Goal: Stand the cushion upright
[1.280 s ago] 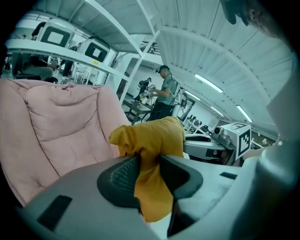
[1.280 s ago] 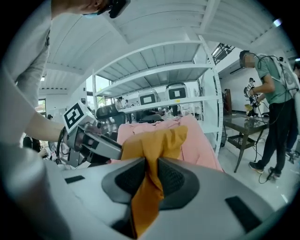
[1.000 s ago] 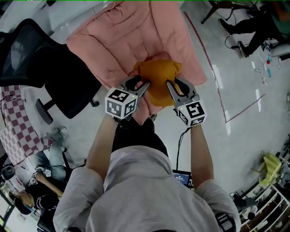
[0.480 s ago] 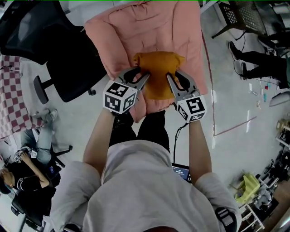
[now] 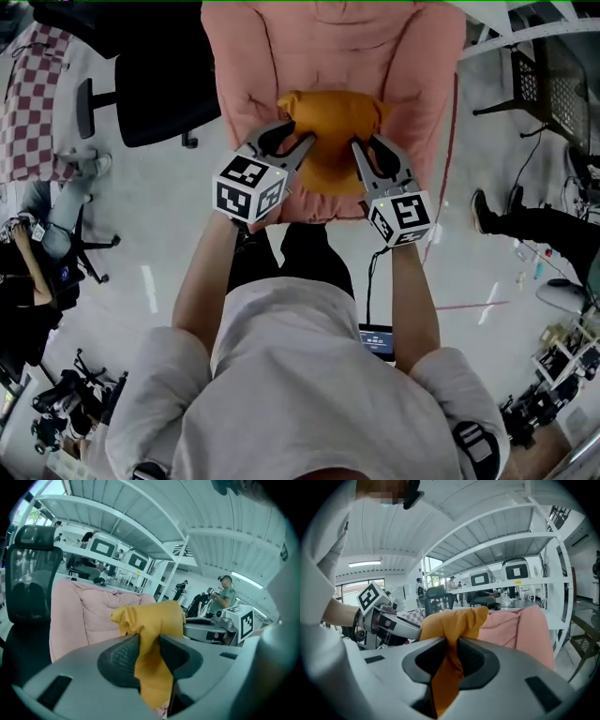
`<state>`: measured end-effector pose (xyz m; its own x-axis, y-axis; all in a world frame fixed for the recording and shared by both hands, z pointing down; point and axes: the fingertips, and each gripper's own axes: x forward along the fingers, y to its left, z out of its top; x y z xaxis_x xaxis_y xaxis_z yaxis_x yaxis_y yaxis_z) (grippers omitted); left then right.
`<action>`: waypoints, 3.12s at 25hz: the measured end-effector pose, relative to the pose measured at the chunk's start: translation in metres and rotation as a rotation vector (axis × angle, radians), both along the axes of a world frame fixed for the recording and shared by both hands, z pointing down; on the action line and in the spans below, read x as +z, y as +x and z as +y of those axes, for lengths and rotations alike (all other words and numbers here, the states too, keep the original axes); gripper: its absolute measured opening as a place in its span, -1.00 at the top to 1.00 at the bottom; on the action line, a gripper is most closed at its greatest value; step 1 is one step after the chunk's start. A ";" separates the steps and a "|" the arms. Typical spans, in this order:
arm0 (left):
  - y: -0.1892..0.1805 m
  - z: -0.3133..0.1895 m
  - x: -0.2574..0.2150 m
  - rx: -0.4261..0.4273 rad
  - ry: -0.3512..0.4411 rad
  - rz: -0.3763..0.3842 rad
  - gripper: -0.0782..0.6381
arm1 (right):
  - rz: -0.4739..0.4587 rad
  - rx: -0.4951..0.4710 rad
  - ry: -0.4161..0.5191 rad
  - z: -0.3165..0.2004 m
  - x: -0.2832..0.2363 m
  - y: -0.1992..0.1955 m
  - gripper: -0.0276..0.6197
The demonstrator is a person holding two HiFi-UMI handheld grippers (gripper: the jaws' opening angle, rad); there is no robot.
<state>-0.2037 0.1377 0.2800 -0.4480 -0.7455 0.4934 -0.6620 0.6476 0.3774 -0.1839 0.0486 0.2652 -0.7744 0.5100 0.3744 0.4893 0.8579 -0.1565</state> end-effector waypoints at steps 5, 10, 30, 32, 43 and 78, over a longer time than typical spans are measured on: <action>-0.006 -0.014 0.007 -0.057 0.002 -0.017 0.37 | -0.021 -0.044 -0.003 -0.015 0.006 -0.012 0.63; -0.018 -0.017 0.010 -0.064 -0.011 -0.047 0.37 | -0.045 -0.075 -0.013 -0.016 0.012 -0.025 0.63; -0.073 -0.023 0.082 -0.157 -0.036 -0.048 0.38 | -0.040 -0.113 -0.087 -0.024 0.094 -0.091 0.63; -0.081 -0.020 0.090 -0.154 -0.046 -0.056 0.38 | -0.044 -0.111 -0.101 -0.022 0.104 -0.097 0.63; -0.111 -0.037 0.111 -0.123 -0.058 -0.092 0.38 | -0.054 -0.079 -0.115 -0.038 0.128 -0.123 0.63; -0.141 -0.043 0.171 -0.111 -0.070 -0.022 0.38 | 0.059 -0.077 -0.046 -0.046 0.195 -0.154 0.63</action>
